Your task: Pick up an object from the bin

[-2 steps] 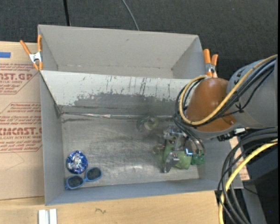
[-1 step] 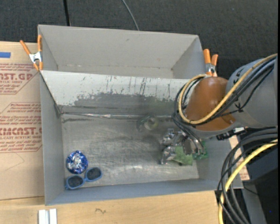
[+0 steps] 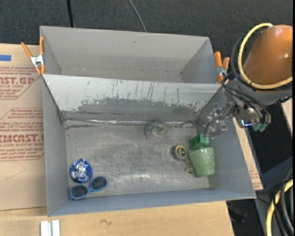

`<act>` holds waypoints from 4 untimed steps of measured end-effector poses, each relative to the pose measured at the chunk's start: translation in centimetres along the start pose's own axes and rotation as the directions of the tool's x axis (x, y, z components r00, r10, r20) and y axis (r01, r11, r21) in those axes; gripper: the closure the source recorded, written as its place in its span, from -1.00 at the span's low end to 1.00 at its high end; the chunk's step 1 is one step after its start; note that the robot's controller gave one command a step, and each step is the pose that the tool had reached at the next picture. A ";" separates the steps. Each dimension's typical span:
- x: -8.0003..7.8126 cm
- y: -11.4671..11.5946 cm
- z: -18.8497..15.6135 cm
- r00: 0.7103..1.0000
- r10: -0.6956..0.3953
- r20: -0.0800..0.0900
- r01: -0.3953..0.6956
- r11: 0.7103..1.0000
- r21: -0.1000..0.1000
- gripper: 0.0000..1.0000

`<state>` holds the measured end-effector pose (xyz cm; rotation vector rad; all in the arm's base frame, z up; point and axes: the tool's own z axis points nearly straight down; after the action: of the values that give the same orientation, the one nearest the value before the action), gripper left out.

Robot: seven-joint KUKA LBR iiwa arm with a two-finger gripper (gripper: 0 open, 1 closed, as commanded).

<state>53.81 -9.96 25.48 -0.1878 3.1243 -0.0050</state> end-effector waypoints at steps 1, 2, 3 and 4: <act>0.2 0.1 0.5 1.000 0.000 -0.008 0.000 1.000 -0.004 -1.00; -2.1 -1.2 18.5 1.000 0.004 -0.004 -0.004 1.000 -0.024 -1.00; -1.9 -1.5 18.2 1.000 -0.001 -0.008 0.001 1.000 -0.019 1.00; 2.8 0.8 5.8 0.977 -0.213 -0.005 0.213 0.977 -0.004 1.00</act>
Offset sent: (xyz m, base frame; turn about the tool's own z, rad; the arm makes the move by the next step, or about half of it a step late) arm 0.0000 0.0000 0.0000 0.0000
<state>51.03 -9.49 19.59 -0.5217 3.0920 -0.0019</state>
